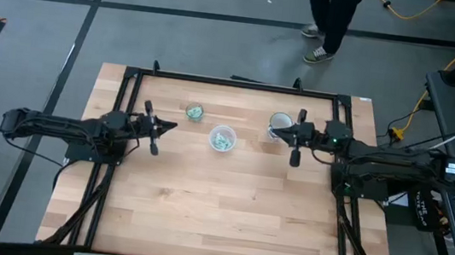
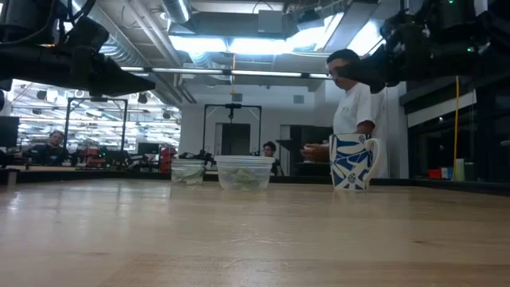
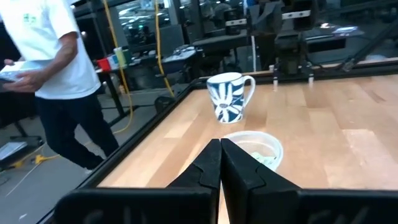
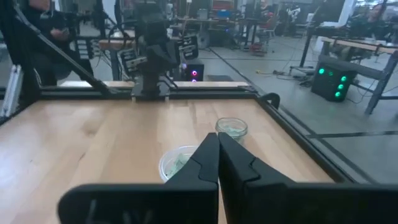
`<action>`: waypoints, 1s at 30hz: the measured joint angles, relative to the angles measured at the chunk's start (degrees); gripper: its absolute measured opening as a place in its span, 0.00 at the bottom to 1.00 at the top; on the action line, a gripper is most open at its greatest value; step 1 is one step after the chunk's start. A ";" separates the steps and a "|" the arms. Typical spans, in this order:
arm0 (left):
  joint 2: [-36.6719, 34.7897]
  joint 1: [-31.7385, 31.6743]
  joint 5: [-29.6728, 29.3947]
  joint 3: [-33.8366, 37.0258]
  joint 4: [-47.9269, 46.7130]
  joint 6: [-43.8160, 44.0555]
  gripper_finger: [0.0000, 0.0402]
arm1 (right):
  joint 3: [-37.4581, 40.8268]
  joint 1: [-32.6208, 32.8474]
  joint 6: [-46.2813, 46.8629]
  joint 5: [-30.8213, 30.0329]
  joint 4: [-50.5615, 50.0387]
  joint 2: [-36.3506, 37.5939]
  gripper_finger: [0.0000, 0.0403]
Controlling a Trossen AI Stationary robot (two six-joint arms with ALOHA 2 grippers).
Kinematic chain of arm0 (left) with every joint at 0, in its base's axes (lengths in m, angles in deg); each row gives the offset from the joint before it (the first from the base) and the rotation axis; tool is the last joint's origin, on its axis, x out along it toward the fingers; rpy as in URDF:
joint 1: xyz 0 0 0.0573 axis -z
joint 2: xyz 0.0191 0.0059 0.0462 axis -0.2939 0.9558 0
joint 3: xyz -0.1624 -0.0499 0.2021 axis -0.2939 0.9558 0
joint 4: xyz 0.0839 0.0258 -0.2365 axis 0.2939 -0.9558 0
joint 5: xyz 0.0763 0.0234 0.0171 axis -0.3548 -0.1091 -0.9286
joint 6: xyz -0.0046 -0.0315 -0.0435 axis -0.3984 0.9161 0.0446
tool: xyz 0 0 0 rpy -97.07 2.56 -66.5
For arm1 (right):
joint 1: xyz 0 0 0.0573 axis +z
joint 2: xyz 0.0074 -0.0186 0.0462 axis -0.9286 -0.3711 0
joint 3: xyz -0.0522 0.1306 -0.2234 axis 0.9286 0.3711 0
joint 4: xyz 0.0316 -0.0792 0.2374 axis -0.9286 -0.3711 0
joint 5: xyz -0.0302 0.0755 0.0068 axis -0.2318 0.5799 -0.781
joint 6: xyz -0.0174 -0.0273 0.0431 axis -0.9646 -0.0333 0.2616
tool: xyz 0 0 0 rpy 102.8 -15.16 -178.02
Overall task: Pick and place Stevia / Truvia into bins
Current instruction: Return to Home Position
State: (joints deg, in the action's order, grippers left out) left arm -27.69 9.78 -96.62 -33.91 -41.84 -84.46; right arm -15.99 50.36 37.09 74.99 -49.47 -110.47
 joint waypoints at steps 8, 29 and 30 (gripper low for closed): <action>-10.84 0.02 -1.98 0.00 -11.99 1.66 0.01 | 0.72 -1.09 1.34 3.57 -6.55 5.70 0.00; -17.66 0.02 1.69 0.00 -17.27 1.77 0.01 | 4.00 -1.02 -2.14 7.09 -9.01 13.96 0.00; -17.66 0.02 1.66 0.00 -17.26 1.51 0.01 | 5.67 -1.02 -1.91 5.58 -7.19 15.14 0.00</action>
State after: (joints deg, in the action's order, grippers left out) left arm -45.35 9.80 -94.96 -33.91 -59.10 -82.94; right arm -10.31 49.34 35.18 80.57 -56.65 -95.33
